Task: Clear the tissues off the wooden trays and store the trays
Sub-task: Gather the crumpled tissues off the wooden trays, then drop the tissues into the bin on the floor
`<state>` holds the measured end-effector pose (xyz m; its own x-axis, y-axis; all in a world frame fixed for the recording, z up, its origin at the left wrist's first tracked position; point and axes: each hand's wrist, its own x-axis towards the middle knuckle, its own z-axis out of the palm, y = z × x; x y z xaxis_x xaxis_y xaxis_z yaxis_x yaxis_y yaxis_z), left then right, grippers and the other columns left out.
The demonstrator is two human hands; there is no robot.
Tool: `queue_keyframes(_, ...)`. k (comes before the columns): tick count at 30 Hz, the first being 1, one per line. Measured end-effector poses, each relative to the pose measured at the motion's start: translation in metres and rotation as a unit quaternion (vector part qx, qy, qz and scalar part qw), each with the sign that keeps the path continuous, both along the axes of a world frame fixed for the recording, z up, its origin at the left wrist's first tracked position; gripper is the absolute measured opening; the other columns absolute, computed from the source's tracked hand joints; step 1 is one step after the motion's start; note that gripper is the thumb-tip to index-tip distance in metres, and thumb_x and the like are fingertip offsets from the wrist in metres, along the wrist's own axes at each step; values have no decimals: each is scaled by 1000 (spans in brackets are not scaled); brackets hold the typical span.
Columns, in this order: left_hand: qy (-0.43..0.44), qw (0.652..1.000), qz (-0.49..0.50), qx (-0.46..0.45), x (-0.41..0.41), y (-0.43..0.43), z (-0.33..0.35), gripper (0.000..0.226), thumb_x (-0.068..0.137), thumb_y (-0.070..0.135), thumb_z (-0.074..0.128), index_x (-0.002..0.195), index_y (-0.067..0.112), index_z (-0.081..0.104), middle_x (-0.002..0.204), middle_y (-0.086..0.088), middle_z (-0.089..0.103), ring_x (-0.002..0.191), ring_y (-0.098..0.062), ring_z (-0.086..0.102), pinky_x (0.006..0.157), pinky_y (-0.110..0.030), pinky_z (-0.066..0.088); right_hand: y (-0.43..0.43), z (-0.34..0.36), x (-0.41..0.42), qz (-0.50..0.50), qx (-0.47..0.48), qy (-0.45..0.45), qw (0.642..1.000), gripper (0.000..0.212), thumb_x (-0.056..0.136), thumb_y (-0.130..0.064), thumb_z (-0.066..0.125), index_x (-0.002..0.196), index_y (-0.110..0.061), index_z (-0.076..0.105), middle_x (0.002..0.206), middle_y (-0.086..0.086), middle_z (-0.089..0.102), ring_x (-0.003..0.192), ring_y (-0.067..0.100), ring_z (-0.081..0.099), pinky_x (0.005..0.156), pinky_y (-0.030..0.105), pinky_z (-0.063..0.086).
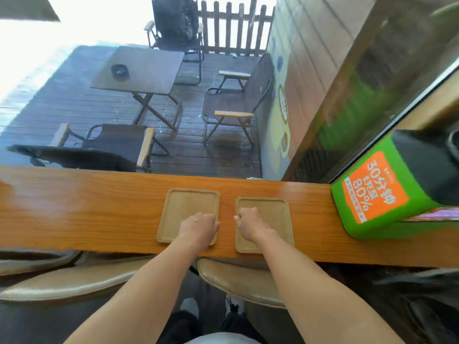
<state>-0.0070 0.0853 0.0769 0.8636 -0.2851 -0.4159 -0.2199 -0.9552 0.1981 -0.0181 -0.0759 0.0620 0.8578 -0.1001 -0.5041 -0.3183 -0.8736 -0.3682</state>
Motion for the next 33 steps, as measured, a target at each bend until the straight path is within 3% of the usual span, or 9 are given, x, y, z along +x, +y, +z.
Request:
queue_keyframes(5, -31, 991, -124, -33, -8, -40, 7, 39, 101, 43, 34, 75, 21, 52, 87, -6, 67, 80, -30, 65, 61, -34, 48, -36, 29, -47, -123, -45, -46, 990, 36, 100, -35, 31, 102, -12, 58, 108, 14, 64, 90, 32, 59, 70, 37, 43)
queue_keyframes(9, -57, 972, -221, -49, -25, -67, 18, 39, 100, 40, 34, 70, 23, 52, 73, -1, 59, 66, -26, 59, 53, -32, 42, -50, 51, -101, -216, -108, -78, 967, 41, 95, -35, 29, 99, -12, 63, 105, 16, 67, 92, 36, 62, 67, 37, 40)
queue_keyframes(14, -67, 950, -299, -60, -60, -92, 33, 31, 98, 28, 41, 75, 18, 60, 76, -2, 63, 69, -26, 62, 59, -34, 51, -57, 64, -171, -275, -146, -60, 949, 34, 97, -32, 28, 95, -14, 56, 102, 13, 65, 77, 31, 53, 62, 36, 38)
queue_keyframes(17, -62, 936, -337, -76, -86, -116, 42, 31, 98, 29, 40, 75, 20, 58, 81, -5, 64, 72, -27, 62, 58, -33, 46, -64, 66, -211, -321, -156, -62, 932, 24, 96, -30, 29, 87, -18, 47, 101, 10, 64, 82, 31, 59, 62, 37, 38)
queue_keyframes(20, -78, 915, -382, -98, -121, -143, 52, 29, 96, 29, 42, 78, 18, 61, 83, -6, 66, 76, -30, 66, 57, -34, 46, -72, 66, -253, -375, -163, -74, 910, 26, 94, -32, 29, 91, -19, 51, 103, 8, 63, 93, 34, 61, 68, 39, 40)
queue_keyframes(28, -84, 880, -457, -98, -212, -209, 50, 31, 100, 35, 37, 84, 18, 57, 80, -2, 60, 75, -28, 64, 66, -41, 56, -126, 56, -334, -415, -189, -63, 888, 31, 97, -23, 31, 109, -13, 58, 113, 9, 60, 103, 35, 60, 78, 43, 43)
queue_keyframes(33, -94, 880, -461, -62, -272, -257, 44, 20, 98, 28, 44, 96, 16, 60, 87, -4, 63, 81, -29, 64, 60, -39, 47, -171, 41, -388, -410, -181, -79, 891, 30, 98, -23, 35, 113, -13, 59, 115, 8, 56, 102, 33, 61, 76, 41, 44)
